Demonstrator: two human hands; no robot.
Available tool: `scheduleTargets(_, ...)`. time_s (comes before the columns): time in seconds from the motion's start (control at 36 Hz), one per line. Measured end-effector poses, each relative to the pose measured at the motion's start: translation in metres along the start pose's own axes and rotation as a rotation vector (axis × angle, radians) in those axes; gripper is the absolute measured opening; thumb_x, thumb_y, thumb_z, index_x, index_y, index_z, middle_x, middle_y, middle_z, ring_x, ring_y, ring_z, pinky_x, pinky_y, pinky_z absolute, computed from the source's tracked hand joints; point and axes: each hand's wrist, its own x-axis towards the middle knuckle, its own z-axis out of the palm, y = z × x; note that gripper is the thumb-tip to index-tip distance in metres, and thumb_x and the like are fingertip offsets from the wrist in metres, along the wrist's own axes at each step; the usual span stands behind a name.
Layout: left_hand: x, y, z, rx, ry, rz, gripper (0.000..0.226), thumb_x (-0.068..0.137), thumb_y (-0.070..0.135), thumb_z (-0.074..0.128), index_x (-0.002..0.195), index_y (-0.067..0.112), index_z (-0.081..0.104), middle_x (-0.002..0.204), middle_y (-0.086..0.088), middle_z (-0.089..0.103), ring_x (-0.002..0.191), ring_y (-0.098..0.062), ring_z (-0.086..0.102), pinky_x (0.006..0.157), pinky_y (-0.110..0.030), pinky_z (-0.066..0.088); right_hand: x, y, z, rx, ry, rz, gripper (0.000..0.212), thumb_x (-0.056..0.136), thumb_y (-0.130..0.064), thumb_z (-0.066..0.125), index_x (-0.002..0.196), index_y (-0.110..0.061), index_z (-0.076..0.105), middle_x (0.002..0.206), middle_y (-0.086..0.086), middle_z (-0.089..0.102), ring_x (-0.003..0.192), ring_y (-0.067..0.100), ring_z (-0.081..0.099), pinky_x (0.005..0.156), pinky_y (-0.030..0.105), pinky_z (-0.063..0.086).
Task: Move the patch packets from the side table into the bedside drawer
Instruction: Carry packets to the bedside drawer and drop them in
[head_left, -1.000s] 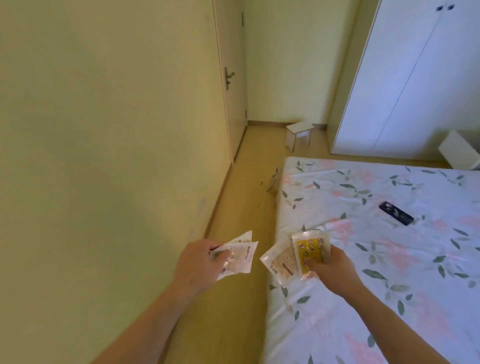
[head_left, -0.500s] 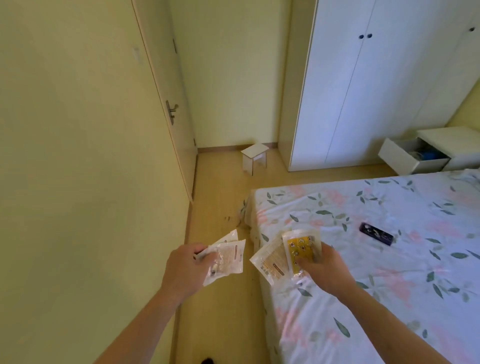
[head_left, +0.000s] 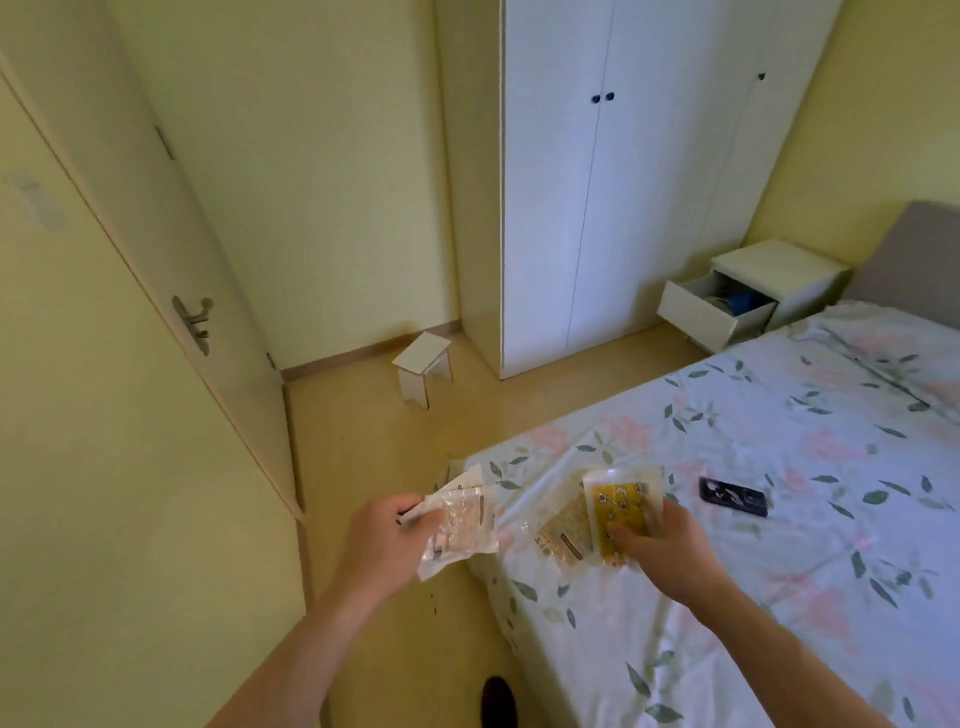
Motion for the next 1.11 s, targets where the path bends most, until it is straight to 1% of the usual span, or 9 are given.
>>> scheduleTargets(0.06,0.042,-0.003,-0.003,0.007,-0.009,0.013,0.044,0.089,0.029,0.071,0.055,0.015,0.045,0.048,0.007,0.035,0.044,-0.008,0.03,0.042,-0.019,0.022,0.031,-0.008,0.008,0.021,0.023,0.018,0.006,0.087,-0.014,0.072,0.084,-0.019,0.072,0.073,-0.001,0.074,0.073,0.022,0.071,0.068,0.038,0.059)
scheduleTargets(0.17,0.134,-0.012,-0.012,0.003,-0.037,0.014,0.04,0.089,0.03,0.071,0.063,0.003,0.057,0.05,0.003,0.045,0.044,-0.007,0.034,0.043,-0.02,0.023,0.103,-0.031,0.027,0.024,0.059,0.032,0.007,0.087,-0.015,0.072,0.08,-0.016,0.073,0.072,0.002,0.074,0.074,0.023,0.071,0.066,0.035,0.057)
scheduleTargets(0.36,0.272,-0.012,-0.055,0.028,-0.038,0.021,0.042,0.09,0.027,0.07,0.053,0.019,0.052,0.044,0.011,0.043,0.043,-0.006,0.034,0.046,-0.022,0.023,0.24,-0.097,0.07,0.044,0.01,0.044,0.002,0.086,-0.017,0.071,0.085,-0.016,0.072,0.075,0.007,0.074,0.072,0.027,0.071,0.067,0.044,0.059)
scheduleTargets(0.5,0.358,-0.028,-0.093,-0.013,0.012,-0.006,0.038,0.09,0.026,0.07,0.056,0.016,0.058,0.046,0.011,0.045,0.043,-0.006,0.037,0.046,-0.021,0.025,0.328,-0.162,0.109,0.052,-0.048,0.024,0.004,0.088,-0.016,0.07,0.088,-0.02,0.072,0.08,0.001,0.076,0.077,0.019,0.074,0.072,0.038,0.063)
scheduleTargets(0.56,0.4,-0.039,-0.104,-0.012,0.014,-0.009,0.035,0.09,0.028,0.07,0.063,0.008,0.06,0.049,0.007,0.043,0.046,-0.006,0.035,0.048,-0.024,0.026,0.363,-0.185,0.124,0.048,-0.055,0.006,0.005,0.089,-0.016,0.07,0.088,-0.021,0.072,0.08,-0.001,0.076,0.076,0.017,0.073,0.07,0.034,0.062)
scheduleTargets(0.67,0.486,-0.061,-0.12,-0.006,0.004,0.018,0.036,0.089,0.03,0.071,0.065,0.006,0.059,0.05,0.006,0.043,0.047,-0.007,0.035,0.049,-0.027,0.027,0.43,-0.22,0.157,0.074,-0.052,0.006,0.009,0.09,-0.016,0.068,0.089,-0.024,0.071,0.079,-0.008,0.075,0.074,0.008,0.073,0.063,0.024,0.057)
scheduleTargets(0.83,0.617,-0.081,-0.14,0.007,-0.097,0.066,0.037,0.088,0.028,0.071,0.062,0.007,0.055,0.049,0.007,0.039,0.047,-0.007,0.032,0.05,-0.027,0.025,0.516,-0.256,0.199,0.16,0.035,0.092,0.008,0.091,-0.015,0.069,0.092,-0.023,0.071,0.081,-0.009,0.076,0.077,0.009,0.074,0.072,0.032,0.061)
scheduleTargets(1.0,0.736,-0.063,-0.131,0.066,-0.256,0.175,0.037,0.087,0.027,0.07,0.061,0.006,0.054,0.05,0.006,0.039,0.049,-0.007,0.032,0.051,-0.029,0.025,0.576,-0.272,0.211,0.266,0.19,0.237,0.01,0.089,-0.017,0.073,0.097,-0.021,0.071,0.083,-0.007,0.077,0.076,0.007,0.074,0.068,0.026,0.057)
scheduleTargets(1.11,0.798,-0.034,-0.102,0.05,-0.352,0.219,0.046,0.084,0.029,0.07,0.059,0.011,0.036,0.054,0.005,0.028,0.052,-0.012,0.026,0.053,-0.03,0.021,0.611,-0.267,0.199,0.302,0.299,0.302,0.01,0.087,-0.017,0.074,0.096,-0.021,0.072,0.085,-0.004,0.077,0.079,0.013,0.075,0.074,0.035,0.061)
